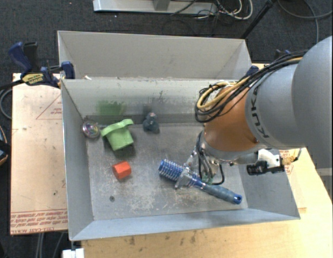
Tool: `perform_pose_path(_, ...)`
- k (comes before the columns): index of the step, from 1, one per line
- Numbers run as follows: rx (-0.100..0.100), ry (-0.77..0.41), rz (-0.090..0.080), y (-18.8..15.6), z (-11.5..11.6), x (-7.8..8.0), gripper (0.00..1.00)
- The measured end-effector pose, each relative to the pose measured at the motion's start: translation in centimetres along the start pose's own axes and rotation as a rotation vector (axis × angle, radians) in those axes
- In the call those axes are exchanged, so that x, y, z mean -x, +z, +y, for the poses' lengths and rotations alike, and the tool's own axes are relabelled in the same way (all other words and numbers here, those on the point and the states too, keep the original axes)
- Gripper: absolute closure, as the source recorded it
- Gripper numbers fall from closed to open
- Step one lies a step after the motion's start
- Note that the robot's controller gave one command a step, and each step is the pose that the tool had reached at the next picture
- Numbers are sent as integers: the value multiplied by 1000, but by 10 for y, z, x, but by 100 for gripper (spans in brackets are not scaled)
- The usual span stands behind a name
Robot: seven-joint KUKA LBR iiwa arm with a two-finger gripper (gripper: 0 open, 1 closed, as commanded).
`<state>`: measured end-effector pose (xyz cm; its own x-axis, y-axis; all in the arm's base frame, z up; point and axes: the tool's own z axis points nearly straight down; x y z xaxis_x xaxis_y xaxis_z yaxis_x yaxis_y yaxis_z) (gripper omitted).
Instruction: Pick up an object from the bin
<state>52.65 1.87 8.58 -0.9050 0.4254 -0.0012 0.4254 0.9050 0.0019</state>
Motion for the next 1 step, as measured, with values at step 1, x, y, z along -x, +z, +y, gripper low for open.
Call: perform_pose_path(1,3,28,-5,-130,6,-11,100)
